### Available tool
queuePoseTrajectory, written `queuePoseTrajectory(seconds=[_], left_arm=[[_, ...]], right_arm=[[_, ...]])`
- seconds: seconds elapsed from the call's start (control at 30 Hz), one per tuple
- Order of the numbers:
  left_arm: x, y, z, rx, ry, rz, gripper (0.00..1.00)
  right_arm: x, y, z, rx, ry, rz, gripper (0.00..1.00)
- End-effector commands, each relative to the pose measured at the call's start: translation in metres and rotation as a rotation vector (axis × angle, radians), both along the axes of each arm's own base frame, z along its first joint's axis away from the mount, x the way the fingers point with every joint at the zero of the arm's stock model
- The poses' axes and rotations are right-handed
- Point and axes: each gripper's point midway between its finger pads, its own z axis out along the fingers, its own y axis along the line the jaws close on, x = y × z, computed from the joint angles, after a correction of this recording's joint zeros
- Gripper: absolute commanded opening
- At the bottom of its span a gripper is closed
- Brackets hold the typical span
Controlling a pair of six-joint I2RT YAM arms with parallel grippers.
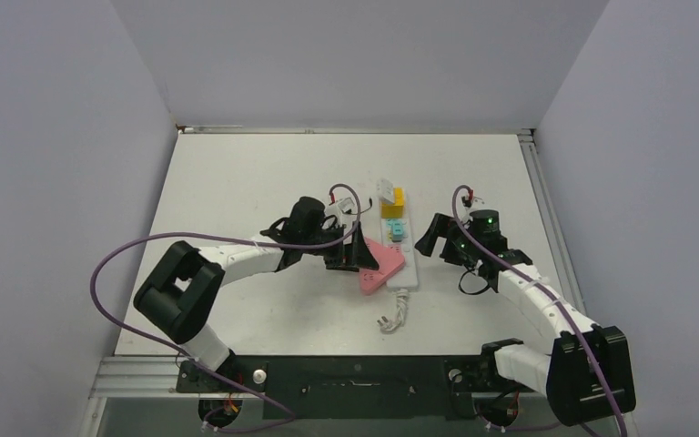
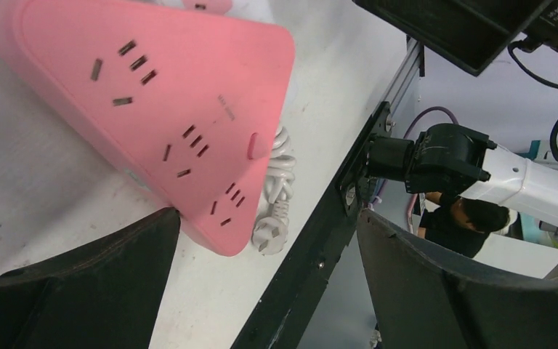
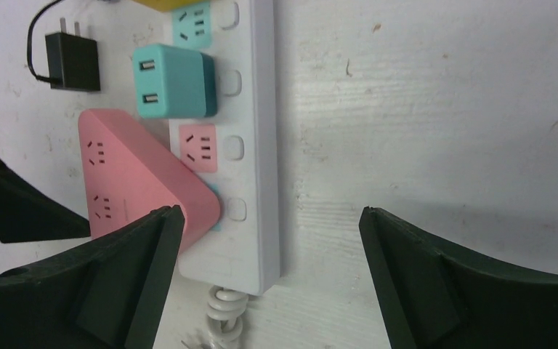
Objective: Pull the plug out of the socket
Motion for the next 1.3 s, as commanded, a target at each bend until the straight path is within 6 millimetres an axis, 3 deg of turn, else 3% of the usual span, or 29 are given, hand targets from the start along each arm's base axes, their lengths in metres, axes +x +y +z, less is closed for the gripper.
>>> queuePoseTrajectory(seconds=[0.0,0.2,0.5,0.83,1.0,1.27], left_arm=[[0.001,-0.006,-0.006,-0.036,0.051,0.031,0.89],[0.003,0.001,-0.027,0.056,0.058,0.083,0.89],[-0.01,-0.009,-0.047,0.038,0.143,0.065,0.88],[-0.005,-0.021,-0.04,-0.03,0.135,0.032,0.79],[-0.005,-0.023,-0.04,-0.038,0.143,0.017,0.72],[-0.008,-0.026,-0.043,-0.03,0.163,-0.008,0.67]], right_arm=[[-0.01,0.015,0.0,0.135,-0.011,0.053,0.97],[-0.026,0.02,-0.019,0.166,0.042,0.076,0.89],[-0.049,0.024,-0.041,0.17,0.093,0.071,0.84],[-0.069,0.032,-0.036,0.016,0.066,-0.034,0.76],[-0.083,0.052,-0.04,-0.014,0.068,0.003,0.72],[-0.089,0.061,-0.045,-0.142,0.055,-0.007,0.65]])
